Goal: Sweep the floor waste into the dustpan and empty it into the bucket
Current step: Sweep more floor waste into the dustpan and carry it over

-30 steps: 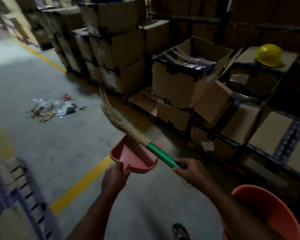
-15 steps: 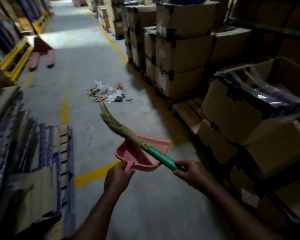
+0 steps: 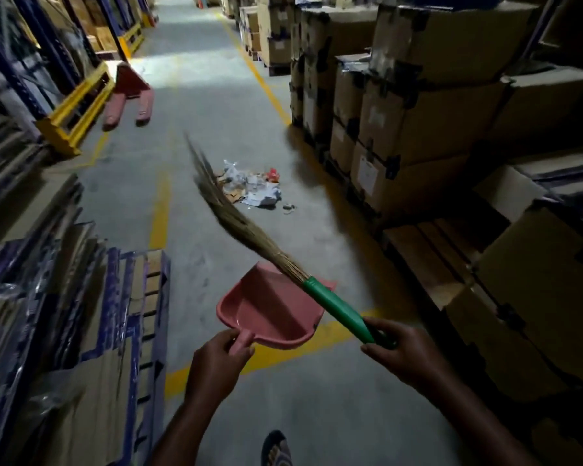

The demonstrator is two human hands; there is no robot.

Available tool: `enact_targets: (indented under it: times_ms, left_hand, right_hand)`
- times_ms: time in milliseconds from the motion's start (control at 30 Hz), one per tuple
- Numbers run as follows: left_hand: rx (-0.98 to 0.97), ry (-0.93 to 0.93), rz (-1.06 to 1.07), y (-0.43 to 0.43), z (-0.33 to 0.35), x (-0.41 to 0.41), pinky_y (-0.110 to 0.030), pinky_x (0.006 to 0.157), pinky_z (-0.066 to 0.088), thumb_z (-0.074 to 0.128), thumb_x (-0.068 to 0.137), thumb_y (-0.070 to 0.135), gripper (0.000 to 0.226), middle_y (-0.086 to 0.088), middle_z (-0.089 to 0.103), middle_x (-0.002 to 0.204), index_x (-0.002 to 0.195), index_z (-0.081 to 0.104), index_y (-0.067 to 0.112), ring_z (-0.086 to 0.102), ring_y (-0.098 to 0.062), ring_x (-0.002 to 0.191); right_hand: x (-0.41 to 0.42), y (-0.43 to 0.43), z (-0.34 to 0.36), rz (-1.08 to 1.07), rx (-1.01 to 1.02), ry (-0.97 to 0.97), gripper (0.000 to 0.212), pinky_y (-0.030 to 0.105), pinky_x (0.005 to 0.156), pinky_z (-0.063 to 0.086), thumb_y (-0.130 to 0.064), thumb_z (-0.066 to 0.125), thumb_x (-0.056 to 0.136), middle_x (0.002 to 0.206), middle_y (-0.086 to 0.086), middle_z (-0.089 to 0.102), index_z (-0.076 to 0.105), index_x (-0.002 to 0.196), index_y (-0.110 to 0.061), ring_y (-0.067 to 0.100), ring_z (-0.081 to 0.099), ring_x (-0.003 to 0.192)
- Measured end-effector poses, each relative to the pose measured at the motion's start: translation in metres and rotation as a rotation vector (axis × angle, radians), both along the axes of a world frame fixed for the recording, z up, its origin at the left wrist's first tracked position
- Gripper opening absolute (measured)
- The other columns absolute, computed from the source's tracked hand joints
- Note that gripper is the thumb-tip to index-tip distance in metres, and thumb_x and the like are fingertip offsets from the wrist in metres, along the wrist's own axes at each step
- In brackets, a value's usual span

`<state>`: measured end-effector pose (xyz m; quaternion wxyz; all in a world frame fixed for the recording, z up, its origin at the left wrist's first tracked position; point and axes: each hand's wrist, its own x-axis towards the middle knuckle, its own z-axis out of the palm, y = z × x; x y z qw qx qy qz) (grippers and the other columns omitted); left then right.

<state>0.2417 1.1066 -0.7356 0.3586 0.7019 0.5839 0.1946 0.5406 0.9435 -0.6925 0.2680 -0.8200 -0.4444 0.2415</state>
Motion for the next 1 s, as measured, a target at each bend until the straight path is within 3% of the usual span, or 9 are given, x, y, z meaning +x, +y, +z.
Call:
enact_targets:
  times_ms: [100,200,367,600,800,933,1000]
  left_hand:
    - [0.030,-0.012,-0.033,0.055,0.008,0.010,-0.034,0.078,0.055,0.080,0.074,0.042,0.045,0.008,0.075,0.099,0.115,0.071,0.027,0.068,-0.012,0.090]
    - [0.047,0.017,-0.041,0.096,0.020,0.021,-0.034,0.076,0.055,0.079,0.074,0.041,0.043,0.008,0.074,0.097,0.115,0.070,0.030,0.067,-0.013,0.088]
    - [0.002,0.003,-0.033,0.149,0.018,0.045,-0.034,0.075,0.056,0.079,0.075,0.037,0.039,0.013,0.072,0.092,0.113,0.070,0.029,0.067,-0.007,0.085]
    - [-0.038,0.015,0.011,0.248,0.008,0.119,-0.031,0.073,0.054,0.082,0.075,0.031,0.036,0.020,0.067,0.081,0.109,0.071,0.028,0.064,0.002,0.081]
    - [-0.026,0.026,0.082,0.341,0.016,0.189,-0.029,0.073,0.051,0.083,0.075,0.033,0.040,0.012,0.069,0.087,0.112,0.071,0.027,0.066,-0.008,0.085]
    - [-0.027,0.014,0.141,0.386,0.020,0.221,-0.028,0.071,0.049,0.083,0.074,0.031,0.039,0.008,0.069,0.088,0.111,0.071,0.025,0.066,-0.013,0.084]
    - [-0.040,0.009,0.157,0.409,0.017,0.230,-0.028,0.070,0.048,0.082,0.076,0.033,0.040,0.007,0.070,0.091,0.113,0.070,0.024,0.066,-0.012,0.085]
  right_hand:
    - [0.008,0.057,0.002,-0.026,0.039,0.047,0.050,0.016,0.058,0.046,-0.040,0.081,0.076,0.081,-0.019,0.065,0.066,0.124,-0.038,-0.010,0.054,0.054]
    - [0.014,0.099,0.003,-0.046,0.048,0.070,0.049,0.007,0.048,0.035,-0.037,0.081,0.077,0.069,-0.022,0.058,0.066,0.124,-0.038,-0.013,0.054,0.053]
    - [0.045,0.160,-0.013,-0.077,0.049,0.170,0.051,0.018,0.052,0.040,-0.040,0.081,0.077,0.080,-0.012,0.066,0.063,0.125,-0.041,-0.001,0.055,0.056]
    - [0.117,0.278,-0.046,-0.060,0.039,0.257,0.053,0.014,0.052,0.038,-0.036,0.083,0.074,0.071,-0.020,0.062,0.064,0.124,-0.040,-0.010,0.055,0.049]
    - [0.191,0.391,-0.040,0.041,0.002,0.234,0.047,0.020,0.053,0.043,-0.041,0.081,0.074,0.076,-0.015,0.063,0.058,0.111,-0.059,-0.010,0.054,0.048]
    - [0.226,0.458,-0.023,0.141,-0.024,0.188,0.051,0.019,0.054,0.044,-0.039,0.080,0.078,0.086,-0.011,0.067,0.063,0.126,-0.040,-0.007,0.056,0.049]
    - [0.236,0.490,-0.020,0.164,-0.035,0.172,0.051,0.021,0.059,0.046,-0.039,0.080,0.078,0.087,-0.010,0.068,0.063,0.126,-0.038,-0.005,0.055,0.051]
